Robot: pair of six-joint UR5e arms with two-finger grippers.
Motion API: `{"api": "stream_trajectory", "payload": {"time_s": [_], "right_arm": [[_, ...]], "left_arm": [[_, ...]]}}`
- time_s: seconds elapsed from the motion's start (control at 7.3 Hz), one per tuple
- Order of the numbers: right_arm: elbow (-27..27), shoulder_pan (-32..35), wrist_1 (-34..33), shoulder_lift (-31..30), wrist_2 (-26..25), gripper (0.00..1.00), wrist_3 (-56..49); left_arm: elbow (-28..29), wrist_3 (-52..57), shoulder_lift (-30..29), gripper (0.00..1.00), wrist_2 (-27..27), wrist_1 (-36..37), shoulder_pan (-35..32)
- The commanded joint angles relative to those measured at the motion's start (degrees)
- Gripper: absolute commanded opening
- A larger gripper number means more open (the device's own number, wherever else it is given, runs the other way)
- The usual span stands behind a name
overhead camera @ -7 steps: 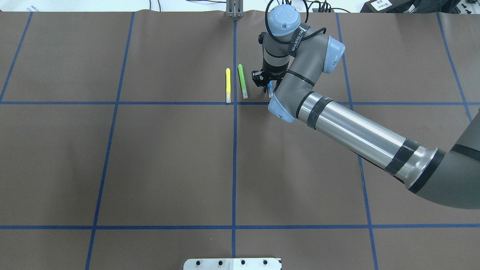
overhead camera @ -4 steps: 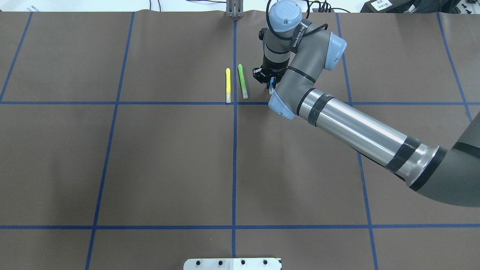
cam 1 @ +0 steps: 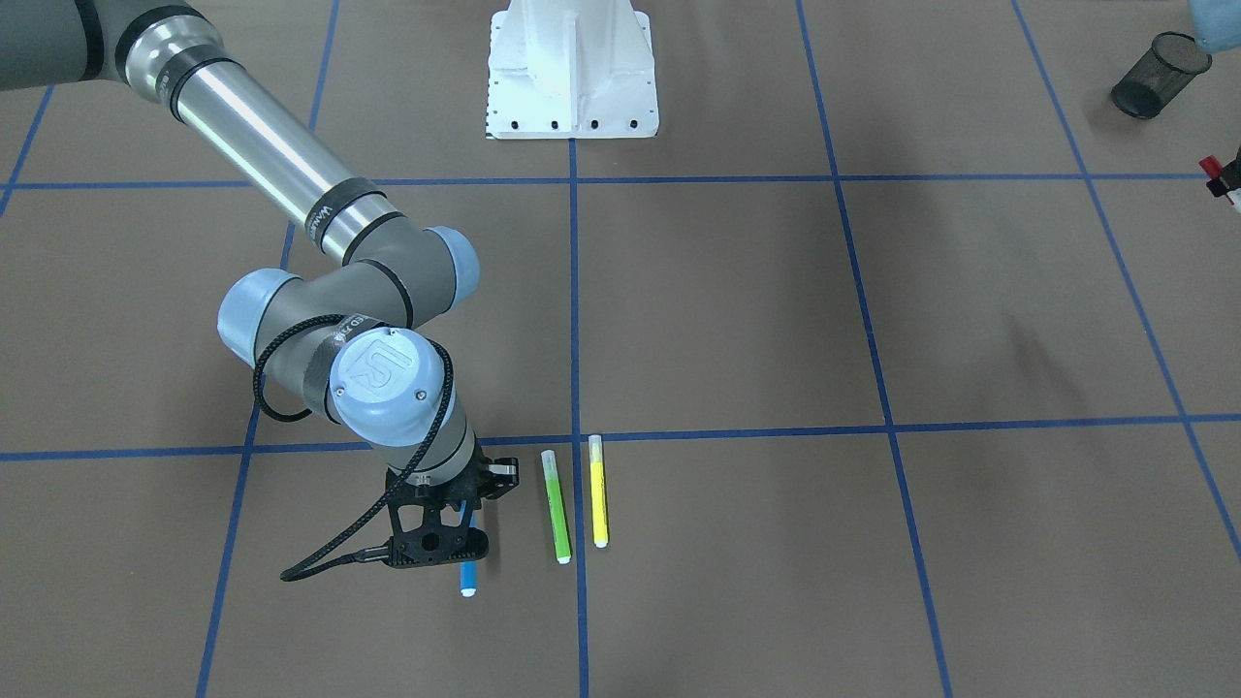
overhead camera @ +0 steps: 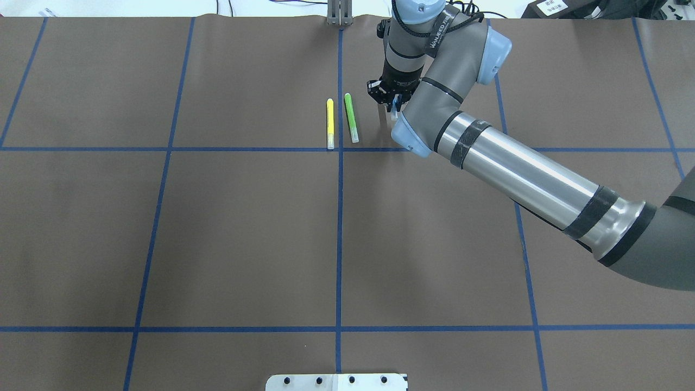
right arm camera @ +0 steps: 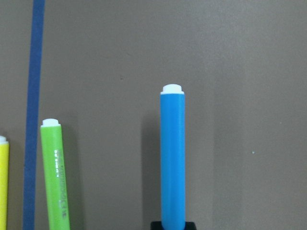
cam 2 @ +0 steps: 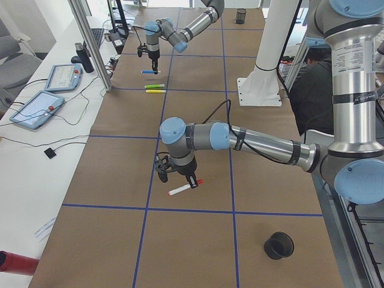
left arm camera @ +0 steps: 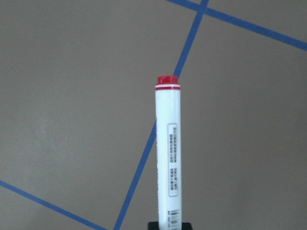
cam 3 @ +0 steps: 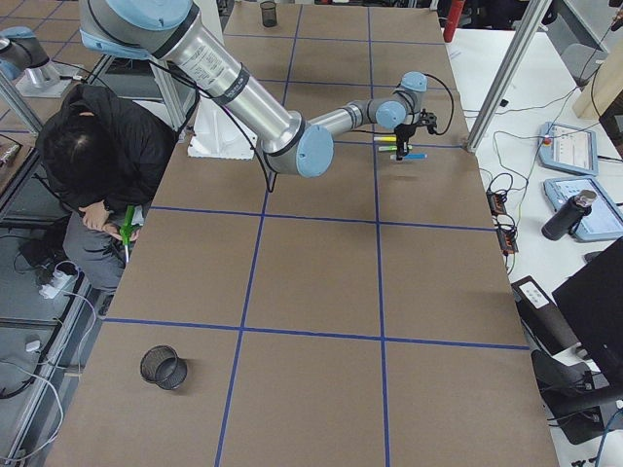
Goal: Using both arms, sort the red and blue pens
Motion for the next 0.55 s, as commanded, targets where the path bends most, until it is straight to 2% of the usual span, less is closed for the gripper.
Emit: {"api": "stream_trajectory", "payload": {"time_s": [0.0, 0.14, 0.41], "right_arm": [[0.9, 1.7, -5.2, -0.6, -0.4, 0.00, -7.8], [3.0, 2.8, -8.8, -1.2, -0.6, 0.00, -9.3], [8.7, 4.6, -15.0, -4.5, -1.3, 0.00, -14.7]], "left_arm": [[0.5, 6.5, 4.0, 0.00, 1.9, 0.1, -4.5], [1.4, 10.2, 4.9, 0.00, 2.8, 0.2, -7.4], [1.6, 20.7, 9.7, 0.00, 5.1, 0.3, -7.9]]}}
